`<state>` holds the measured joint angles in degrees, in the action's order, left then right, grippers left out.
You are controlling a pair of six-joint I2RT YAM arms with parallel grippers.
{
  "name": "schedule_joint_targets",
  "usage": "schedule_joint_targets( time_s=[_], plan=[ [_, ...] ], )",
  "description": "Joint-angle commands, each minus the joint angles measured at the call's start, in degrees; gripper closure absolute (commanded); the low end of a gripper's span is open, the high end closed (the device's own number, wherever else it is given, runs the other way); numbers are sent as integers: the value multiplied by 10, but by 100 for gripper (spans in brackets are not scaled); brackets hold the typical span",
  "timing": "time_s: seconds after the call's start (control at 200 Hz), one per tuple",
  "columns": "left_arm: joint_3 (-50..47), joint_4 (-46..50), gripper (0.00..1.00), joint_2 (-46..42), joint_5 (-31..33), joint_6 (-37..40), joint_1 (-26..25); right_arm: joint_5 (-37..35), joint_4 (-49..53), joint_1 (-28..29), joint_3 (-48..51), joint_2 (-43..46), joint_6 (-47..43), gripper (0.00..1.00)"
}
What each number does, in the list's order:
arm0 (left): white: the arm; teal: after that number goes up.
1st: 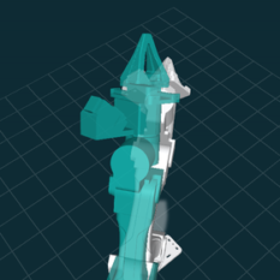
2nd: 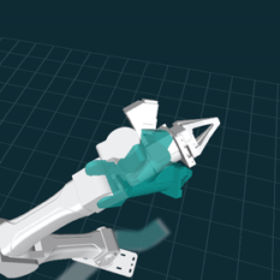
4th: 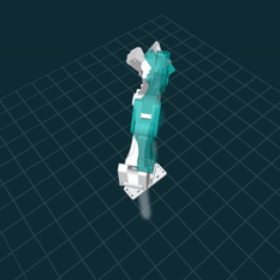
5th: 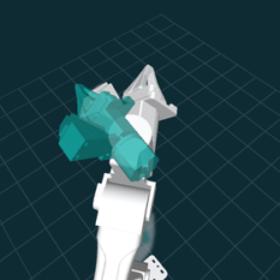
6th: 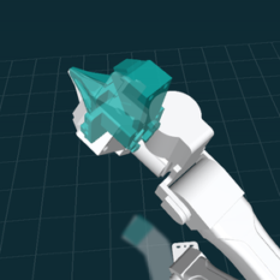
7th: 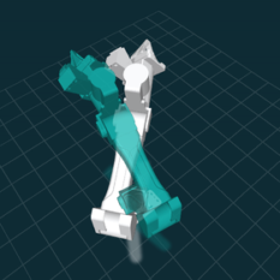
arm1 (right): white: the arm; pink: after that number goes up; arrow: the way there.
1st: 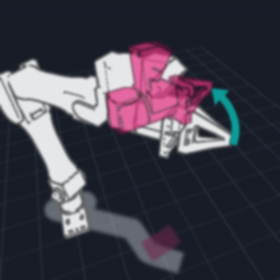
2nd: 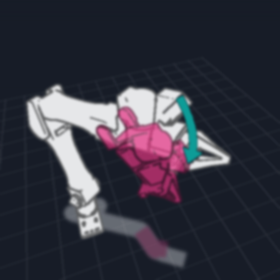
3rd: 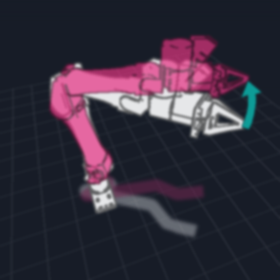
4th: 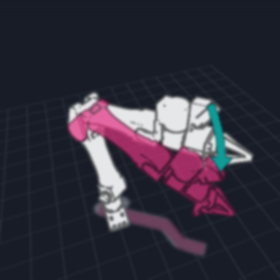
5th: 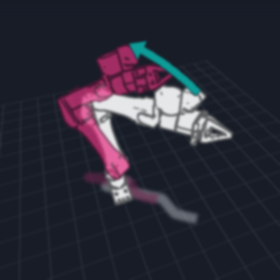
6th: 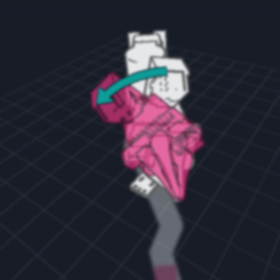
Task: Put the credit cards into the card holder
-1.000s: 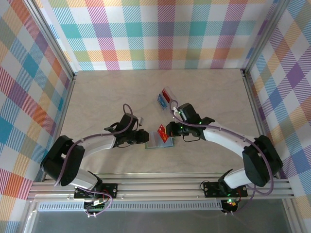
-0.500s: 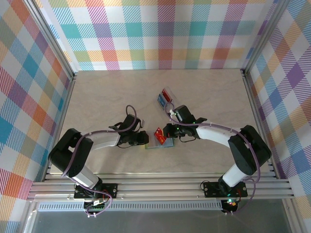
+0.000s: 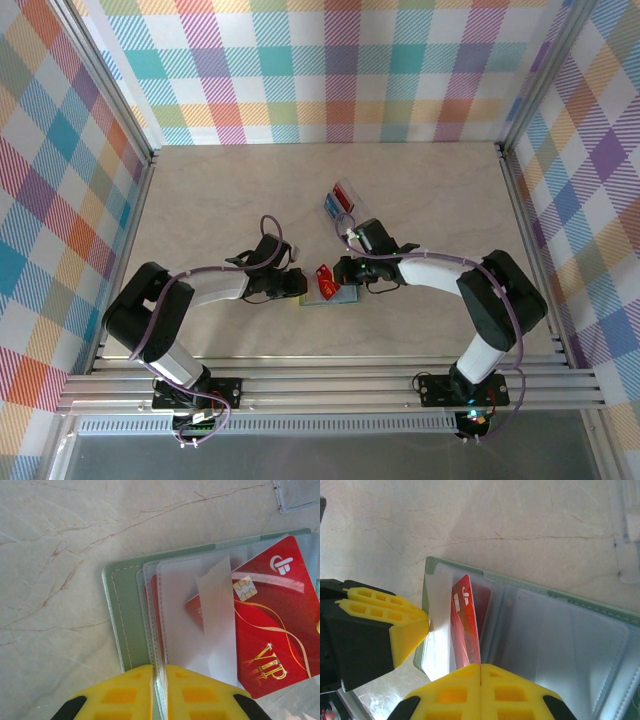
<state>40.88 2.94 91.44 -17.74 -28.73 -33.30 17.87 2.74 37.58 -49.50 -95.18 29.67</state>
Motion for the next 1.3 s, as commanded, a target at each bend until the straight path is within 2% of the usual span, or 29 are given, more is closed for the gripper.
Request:
schedule_joint_targets(
  time_s=[0.0,0.575,1.295],
  plan=[
    [4,31,86,10,12,-1,-5,-3,-28,0,9,-13,14,100],
    [7,33,88,21,10,-1,-5,-36,-53,23,9,-35,44,100],
    [8,31,88,22,5,-5,-4,-72,-67,69,21,-18,80,100]
  ],
)
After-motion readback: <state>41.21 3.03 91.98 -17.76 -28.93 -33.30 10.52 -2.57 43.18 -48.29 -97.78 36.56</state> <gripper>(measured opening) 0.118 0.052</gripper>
